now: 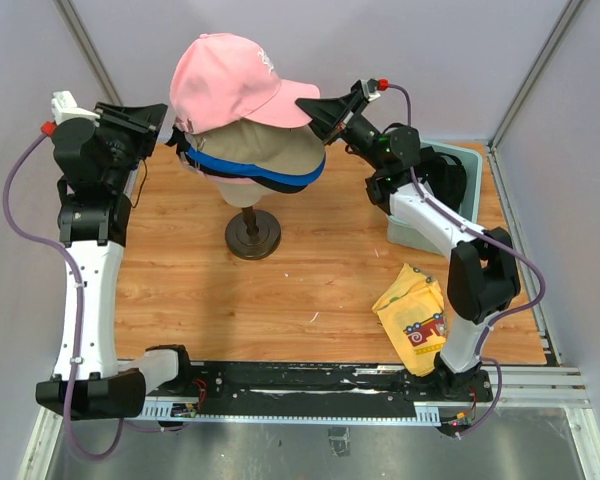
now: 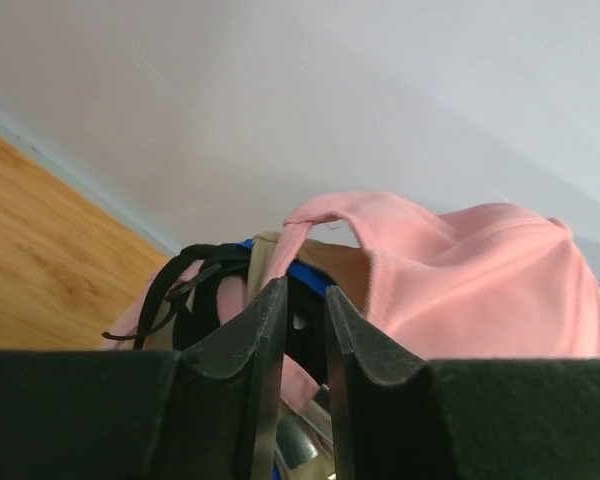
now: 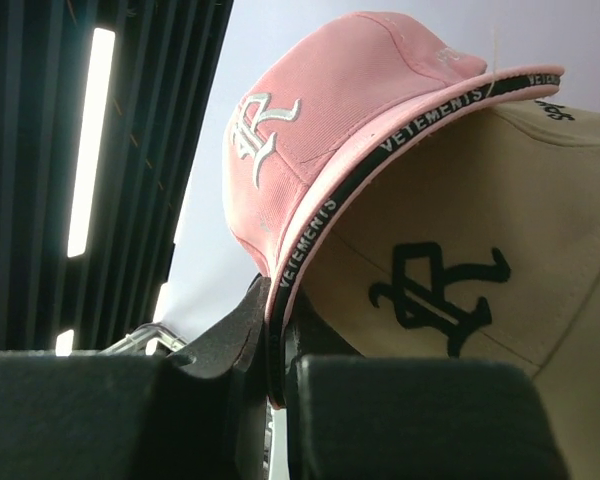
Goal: Stack the hats
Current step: Stack the hat on the hat.
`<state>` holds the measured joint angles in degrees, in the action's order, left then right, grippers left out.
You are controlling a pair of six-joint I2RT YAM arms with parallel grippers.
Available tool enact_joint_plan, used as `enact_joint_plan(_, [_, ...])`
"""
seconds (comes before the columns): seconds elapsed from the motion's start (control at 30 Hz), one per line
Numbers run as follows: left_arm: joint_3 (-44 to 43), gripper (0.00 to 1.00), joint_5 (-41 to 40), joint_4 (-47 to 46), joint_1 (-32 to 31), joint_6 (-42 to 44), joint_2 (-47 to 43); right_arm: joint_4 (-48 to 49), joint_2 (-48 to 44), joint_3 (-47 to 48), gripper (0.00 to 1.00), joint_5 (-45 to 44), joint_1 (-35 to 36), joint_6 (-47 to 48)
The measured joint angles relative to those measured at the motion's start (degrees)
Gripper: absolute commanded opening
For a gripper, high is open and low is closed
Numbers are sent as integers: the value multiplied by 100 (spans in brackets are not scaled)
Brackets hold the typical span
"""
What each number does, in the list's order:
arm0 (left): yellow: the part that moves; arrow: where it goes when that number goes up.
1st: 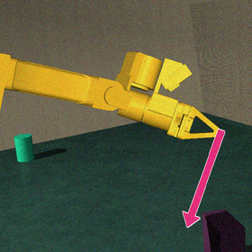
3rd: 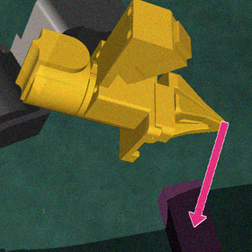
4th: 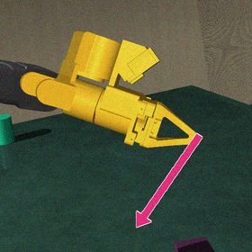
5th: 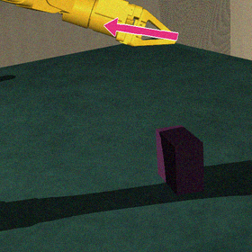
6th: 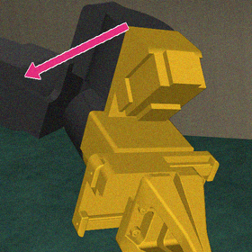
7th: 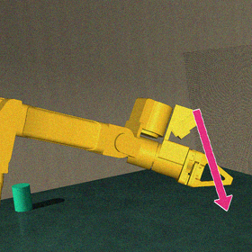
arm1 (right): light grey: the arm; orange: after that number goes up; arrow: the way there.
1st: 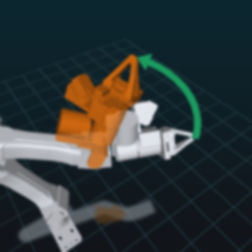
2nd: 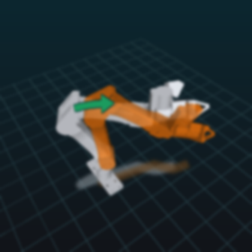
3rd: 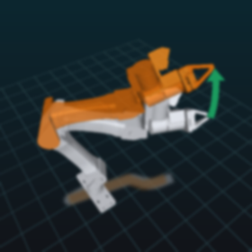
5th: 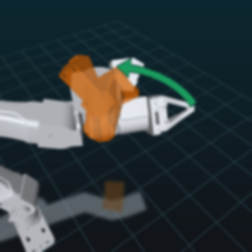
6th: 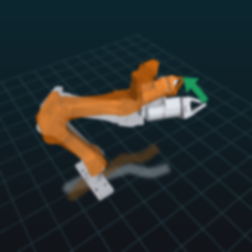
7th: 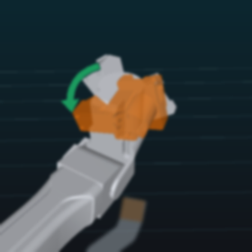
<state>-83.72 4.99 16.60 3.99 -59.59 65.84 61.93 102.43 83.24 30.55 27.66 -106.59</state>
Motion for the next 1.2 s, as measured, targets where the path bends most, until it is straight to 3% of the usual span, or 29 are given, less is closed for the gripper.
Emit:
enact_joint_plan(0.17, [-240, 25, -197, 7, 0, 61, -118, 0, 179, 374, 1, 103, 0, -162])
enact_joint_plan(0.57, [-258, 41, -181, 50, 0, 192, -26, 122, 520, 800, 1, 238, 2, -682])
enact_joint_plan(1.2, [20, 48, 570, -61, 15, 350, 168, 474, 638, 811, 1, 249, 2, -1084])
